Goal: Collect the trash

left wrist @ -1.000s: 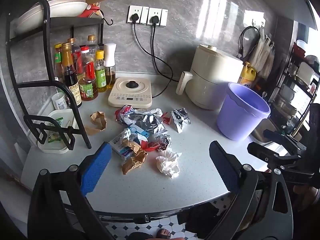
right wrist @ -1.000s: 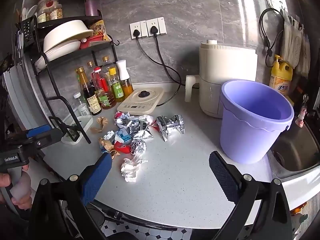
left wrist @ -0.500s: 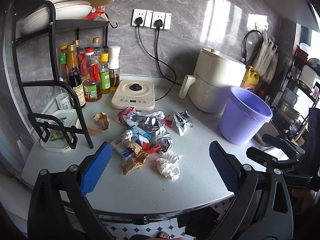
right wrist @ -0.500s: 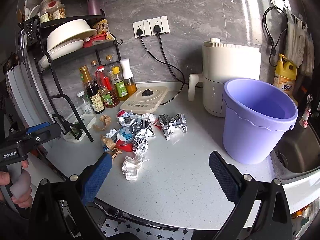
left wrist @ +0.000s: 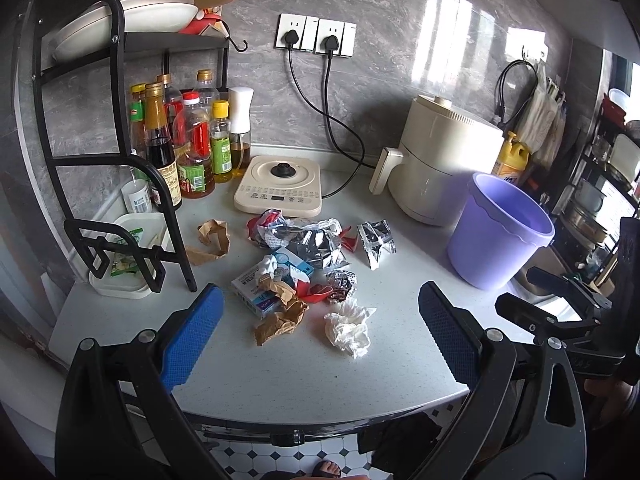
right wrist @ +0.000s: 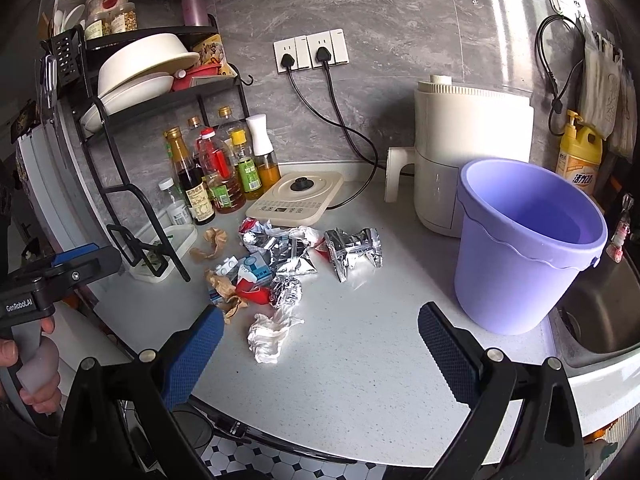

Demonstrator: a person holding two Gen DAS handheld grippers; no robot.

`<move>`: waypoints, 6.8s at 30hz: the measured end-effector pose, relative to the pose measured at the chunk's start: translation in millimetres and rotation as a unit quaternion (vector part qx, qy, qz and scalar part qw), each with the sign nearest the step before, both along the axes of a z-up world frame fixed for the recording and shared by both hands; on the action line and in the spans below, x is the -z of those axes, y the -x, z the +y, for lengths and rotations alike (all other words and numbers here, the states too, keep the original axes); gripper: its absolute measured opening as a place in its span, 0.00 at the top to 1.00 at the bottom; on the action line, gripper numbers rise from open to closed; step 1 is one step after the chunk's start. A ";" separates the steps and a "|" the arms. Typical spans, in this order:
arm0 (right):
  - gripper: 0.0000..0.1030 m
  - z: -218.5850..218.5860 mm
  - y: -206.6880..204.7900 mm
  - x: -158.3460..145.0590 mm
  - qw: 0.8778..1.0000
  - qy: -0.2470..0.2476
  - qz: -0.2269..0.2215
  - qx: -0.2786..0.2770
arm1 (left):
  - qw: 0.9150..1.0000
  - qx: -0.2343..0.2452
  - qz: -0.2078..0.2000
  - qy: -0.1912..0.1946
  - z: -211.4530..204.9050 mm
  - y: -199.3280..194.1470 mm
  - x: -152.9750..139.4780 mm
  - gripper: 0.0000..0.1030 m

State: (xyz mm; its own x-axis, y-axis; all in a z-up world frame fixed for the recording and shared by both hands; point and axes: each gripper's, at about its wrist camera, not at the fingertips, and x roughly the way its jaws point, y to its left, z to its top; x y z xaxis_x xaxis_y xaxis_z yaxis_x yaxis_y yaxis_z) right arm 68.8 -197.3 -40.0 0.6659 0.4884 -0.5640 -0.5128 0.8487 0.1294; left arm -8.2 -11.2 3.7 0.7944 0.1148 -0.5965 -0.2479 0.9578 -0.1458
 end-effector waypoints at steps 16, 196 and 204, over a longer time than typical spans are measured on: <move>0.07 2.3 1.9 0.7 1.000 0.002 -0.004 -0.008 | 1.000 -0.006 -0.001 0.004 5.0 3.7 2.1 0.06; 0.07 -107.1 -88.6 -43.4 0.981 -0.120 -0.070 0.138 | 0.993 0.096 -0.073 -0.012 -27.2 -112.6 -48.4 0.06; 0.07 -58.8 -102.3 -33.5 0.988 -0.107 -0.059 0.090 | 0.997 0.028 -0.065 -0.024 20.6 -81.9 -44.5 0.06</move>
